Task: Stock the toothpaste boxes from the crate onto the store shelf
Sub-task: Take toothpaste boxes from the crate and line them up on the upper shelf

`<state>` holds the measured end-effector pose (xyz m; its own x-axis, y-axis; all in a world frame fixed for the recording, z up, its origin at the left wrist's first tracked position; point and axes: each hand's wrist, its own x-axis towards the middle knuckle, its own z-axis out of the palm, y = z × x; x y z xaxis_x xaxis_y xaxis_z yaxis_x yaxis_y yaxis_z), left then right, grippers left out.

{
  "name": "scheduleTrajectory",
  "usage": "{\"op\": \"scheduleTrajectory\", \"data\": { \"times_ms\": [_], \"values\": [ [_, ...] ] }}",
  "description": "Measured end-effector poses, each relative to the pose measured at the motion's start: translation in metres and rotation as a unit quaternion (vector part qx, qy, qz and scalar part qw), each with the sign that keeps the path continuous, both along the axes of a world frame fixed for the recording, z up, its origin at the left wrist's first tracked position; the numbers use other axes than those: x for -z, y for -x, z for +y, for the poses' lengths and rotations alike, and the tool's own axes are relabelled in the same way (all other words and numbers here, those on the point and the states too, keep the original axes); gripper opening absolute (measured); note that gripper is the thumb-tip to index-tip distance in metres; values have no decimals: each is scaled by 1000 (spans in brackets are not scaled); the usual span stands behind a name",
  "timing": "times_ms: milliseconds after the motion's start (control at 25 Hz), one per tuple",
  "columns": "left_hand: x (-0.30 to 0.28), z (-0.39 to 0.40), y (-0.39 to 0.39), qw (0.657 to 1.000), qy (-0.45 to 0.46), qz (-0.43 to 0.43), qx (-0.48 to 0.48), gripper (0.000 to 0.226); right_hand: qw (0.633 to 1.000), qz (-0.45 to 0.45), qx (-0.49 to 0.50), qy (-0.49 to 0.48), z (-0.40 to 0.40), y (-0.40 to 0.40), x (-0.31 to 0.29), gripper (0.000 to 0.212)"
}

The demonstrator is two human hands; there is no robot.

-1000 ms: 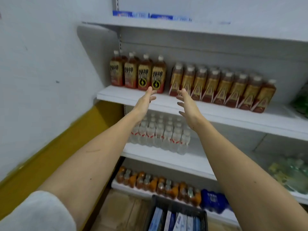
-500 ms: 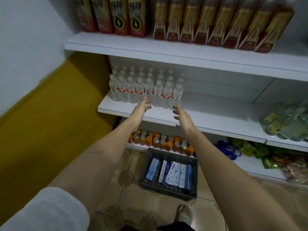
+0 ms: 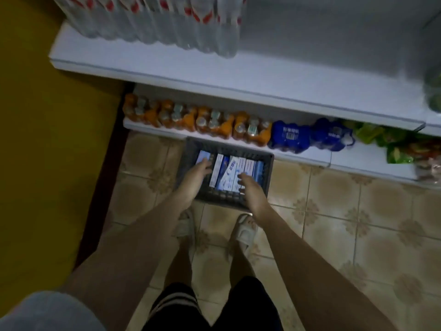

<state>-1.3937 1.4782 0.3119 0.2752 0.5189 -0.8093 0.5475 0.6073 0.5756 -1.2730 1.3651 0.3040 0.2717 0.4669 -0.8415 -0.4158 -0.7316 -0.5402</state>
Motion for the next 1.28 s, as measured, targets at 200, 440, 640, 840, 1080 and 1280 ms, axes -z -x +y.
{"op": "scheduleTrajectory", "data": {
  "times_ms": [200, 440, 640, 840, 1080, 1280],
  "values": [
    [175, -21, 18, 997, -5, 73, -9, 21, 994, -42, 5, 103, -26, 19, 161, 30],
    [357, -16, 9, 1000, 10, 19, 6, 15, 967, -194, -75, 149, 1, -25, 337, 51],
    [431, -22, -35, 984, 107, 2, 143, 30, 920, -320, -105, 203, 25, -57, 433, 65],
    [452, -29, -57, 983, 121, -1, 136, 35, 892, -356, -79, 266, 36, -56, 473, 59],
    [463, -25, -62, 983, 151, 9, 100, 35, 905, -312, -133, 255, 20, -74, 467, 36],
    [455, -30, -76, 977, 202, -24, 61, 50, 894, -373, -215, 127, 8, -33, 436, 41]
  ]
}}
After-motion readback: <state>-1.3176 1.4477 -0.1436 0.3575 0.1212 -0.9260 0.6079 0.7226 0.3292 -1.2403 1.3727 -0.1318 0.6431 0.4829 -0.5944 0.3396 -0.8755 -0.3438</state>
